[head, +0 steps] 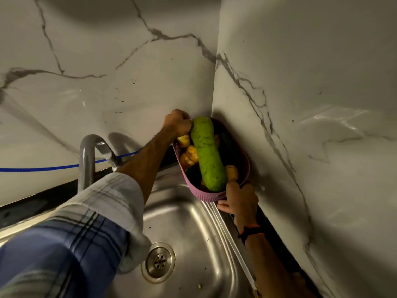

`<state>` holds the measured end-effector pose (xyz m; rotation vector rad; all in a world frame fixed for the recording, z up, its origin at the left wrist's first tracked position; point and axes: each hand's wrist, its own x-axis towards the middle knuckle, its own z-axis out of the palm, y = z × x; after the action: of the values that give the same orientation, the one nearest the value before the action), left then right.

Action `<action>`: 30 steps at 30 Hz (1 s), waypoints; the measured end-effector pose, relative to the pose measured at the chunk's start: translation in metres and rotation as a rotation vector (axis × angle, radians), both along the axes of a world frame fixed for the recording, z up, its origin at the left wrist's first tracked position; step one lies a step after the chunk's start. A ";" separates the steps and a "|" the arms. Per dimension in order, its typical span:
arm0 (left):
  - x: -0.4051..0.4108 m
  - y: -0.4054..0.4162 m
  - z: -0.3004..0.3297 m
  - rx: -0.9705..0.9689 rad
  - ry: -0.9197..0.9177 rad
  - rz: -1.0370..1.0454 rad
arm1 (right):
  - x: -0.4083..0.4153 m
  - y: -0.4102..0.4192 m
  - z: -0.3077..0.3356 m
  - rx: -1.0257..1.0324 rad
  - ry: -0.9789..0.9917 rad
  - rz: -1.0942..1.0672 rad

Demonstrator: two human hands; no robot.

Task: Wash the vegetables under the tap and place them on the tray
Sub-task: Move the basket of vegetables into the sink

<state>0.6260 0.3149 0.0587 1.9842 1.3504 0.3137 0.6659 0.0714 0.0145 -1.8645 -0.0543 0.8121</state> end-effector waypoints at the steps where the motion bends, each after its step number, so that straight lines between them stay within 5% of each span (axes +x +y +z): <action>1: 0.003 0.003 -0.001 -0.001 0.023 -0.026 | 0.000 0.000 0.000 0.014 0.033 -0.016; 15: 0.001 0.008 -0.003 -0.130 0.058 -0.057 | 0.001 -0.003 0.001 0.080 0.011 -0.047; 23: -0.061 -0.036 -0.009 -0.241 -0.078 0.311 | 0.016 -0.017 0.016 0.071 0.069 0.123; 30: -0.142 -0.092 -0.027 -0.465 -0.379 0.554 | 0.016 -0.032 0.024 0.007 -0.122 0.449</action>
<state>0.4836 0.2232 0.0318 1.0873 1.5270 0.5417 0.6823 0.0397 0.0385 -1.9198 -0.5681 0.9951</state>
